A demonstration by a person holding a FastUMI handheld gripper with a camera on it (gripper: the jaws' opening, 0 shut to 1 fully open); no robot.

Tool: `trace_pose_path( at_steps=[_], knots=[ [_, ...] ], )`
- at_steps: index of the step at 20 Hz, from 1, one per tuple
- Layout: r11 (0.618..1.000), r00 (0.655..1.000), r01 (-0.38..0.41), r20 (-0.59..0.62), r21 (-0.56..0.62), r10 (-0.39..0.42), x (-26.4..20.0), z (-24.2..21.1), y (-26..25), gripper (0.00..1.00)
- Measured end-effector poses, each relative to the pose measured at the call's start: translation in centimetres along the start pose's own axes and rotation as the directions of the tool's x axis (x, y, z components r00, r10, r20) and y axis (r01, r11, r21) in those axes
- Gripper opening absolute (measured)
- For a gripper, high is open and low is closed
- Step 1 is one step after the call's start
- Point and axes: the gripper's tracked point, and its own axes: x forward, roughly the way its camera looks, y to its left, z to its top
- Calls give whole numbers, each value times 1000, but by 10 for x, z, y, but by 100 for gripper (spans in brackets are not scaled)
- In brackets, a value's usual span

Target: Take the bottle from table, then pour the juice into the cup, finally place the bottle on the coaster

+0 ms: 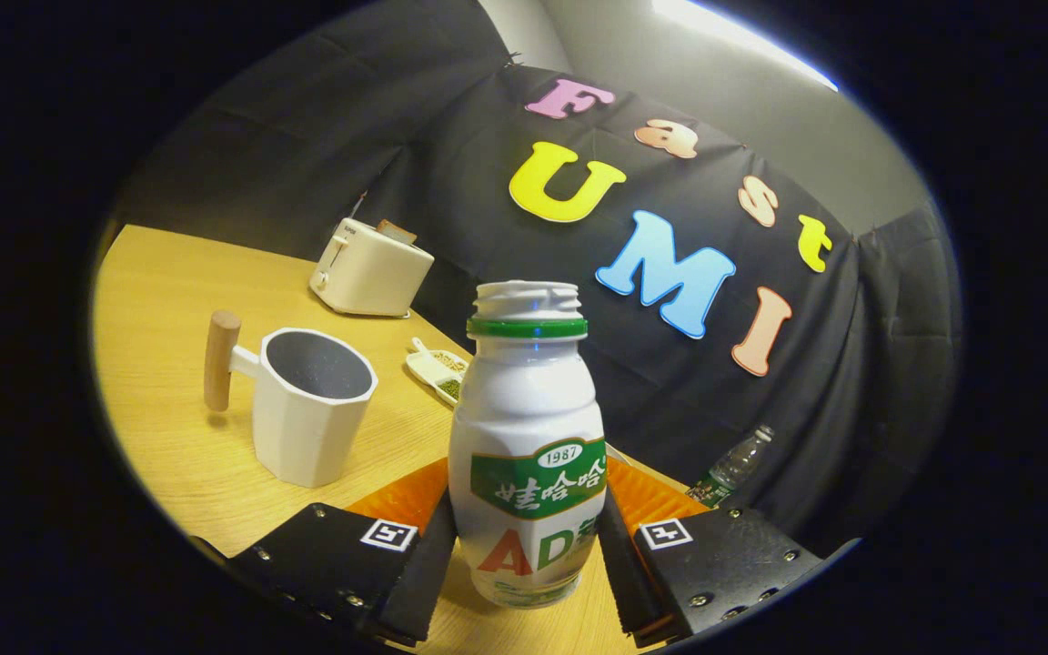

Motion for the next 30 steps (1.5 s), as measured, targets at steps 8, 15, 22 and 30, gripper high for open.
trace_pose_path(
  at_steps=[8, 15, 22, 30],
  knots=[
    [985, 999, -27, -38, -169, 21, 8, -8, 15, 74],
    [962, 997, -30, -75, -271, 10, 16, -12, 17, 74],
    [941, 994, -59, -106, -333, 25, 19, -11, 22, 74],
    [889, 991, -71, -135, -453, 10, 22, -11, 16, 74]
  ],
)
